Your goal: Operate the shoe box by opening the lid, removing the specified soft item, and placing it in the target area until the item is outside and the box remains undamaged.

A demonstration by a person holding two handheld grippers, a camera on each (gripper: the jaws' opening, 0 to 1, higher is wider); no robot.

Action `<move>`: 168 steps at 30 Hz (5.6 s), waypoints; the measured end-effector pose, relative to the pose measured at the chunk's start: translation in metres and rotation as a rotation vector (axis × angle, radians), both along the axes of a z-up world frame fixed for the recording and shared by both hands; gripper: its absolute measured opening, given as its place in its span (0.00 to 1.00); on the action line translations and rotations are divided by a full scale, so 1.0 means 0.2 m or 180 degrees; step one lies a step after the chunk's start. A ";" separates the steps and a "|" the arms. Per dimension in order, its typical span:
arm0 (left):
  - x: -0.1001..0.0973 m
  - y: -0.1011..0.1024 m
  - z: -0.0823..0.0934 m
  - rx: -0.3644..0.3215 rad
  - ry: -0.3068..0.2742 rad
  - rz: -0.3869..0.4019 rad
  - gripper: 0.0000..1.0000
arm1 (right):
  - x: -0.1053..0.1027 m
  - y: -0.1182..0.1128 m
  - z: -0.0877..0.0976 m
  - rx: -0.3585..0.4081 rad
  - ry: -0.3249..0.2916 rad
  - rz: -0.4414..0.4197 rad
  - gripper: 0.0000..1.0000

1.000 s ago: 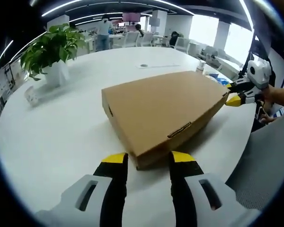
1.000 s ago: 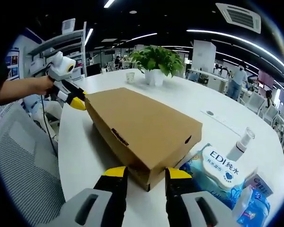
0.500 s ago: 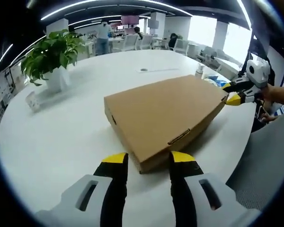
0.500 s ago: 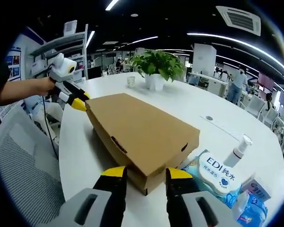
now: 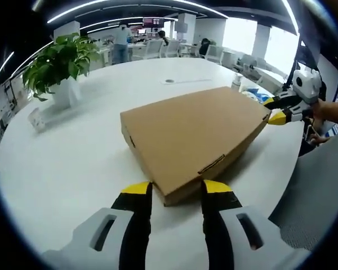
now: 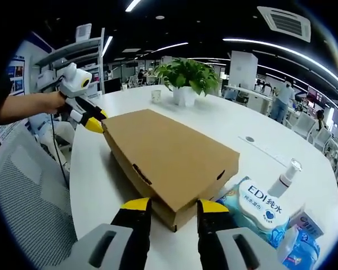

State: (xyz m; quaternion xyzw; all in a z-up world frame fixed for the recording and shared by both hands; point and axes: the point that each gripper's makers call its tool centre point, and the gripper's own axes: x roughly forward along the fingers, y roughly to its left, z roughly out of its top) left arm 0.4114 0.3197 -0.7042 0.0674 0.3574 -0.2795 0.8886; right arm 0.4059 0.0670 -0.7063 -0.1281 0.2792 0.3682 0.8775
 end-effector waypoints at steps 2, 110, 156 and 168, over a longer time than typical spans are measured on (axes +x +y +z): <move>0.00 0.00 -0.01 0.0006 0.0003 -0.0001 0.34 | 0.00 0.00 0.00 -0.0008 0.0003 -0.0003 0.29; 0.28 0.03 0.07 0.0105 -0.0089 -0.0061 0.41 | 0.20 -0.11 0.03 0.0099 -0.0044 -0.0496 0.37; -0.32 -0.17 0.28 -0.0360 -0.0535 -0.0099 0.88 | -0.45 -0.69 0.22 0.0186 -0.0247 -0.1170 0.83; -0.48 -0.17 0.27 -0.0390 -0.0487 -0.0130 0.99 | -0.58 -0.73 0.22 0.0296 -0.0172 -0.1320 0.98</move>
